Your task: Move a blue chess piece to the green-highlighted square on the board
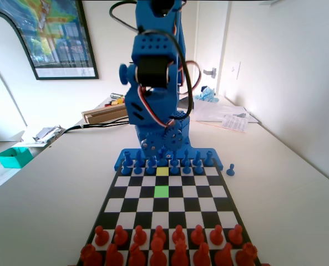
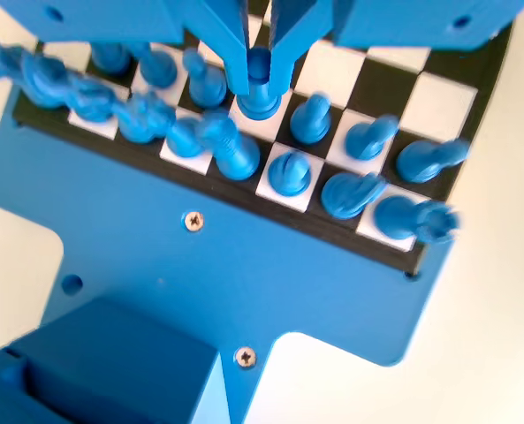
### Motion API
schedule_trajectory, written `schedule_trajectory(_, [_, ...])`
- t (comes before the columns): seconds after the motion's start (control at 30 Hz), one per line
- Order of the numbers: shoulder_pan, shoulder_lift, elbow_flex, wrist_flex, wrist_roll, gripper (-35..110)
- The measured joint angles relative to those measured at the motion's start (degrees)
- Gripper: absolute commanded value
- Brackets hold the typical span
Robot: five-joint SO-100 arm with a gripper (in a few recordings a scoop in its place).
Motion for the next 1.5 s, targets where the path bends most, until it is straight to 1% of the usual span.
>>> schedule_trajectory(0.23, [-0.18,0.0,-5.36,1.67,1.58,1])
schedule_trajectory(0.6, [-0.18,-9.05,-11.78,-5.8,7.29,1])
schedule_trajectory(0.83, [-0.44,-10.2,-11.87,-8.88,8.96,1])
schedule_trajectory(1.1, [-1.41,-10.28,-8.79,-13.89,8.44,1])
schedule_trajectory(1.5, [-2.11,-10.28,-5.8,-15.29,8.96,1])
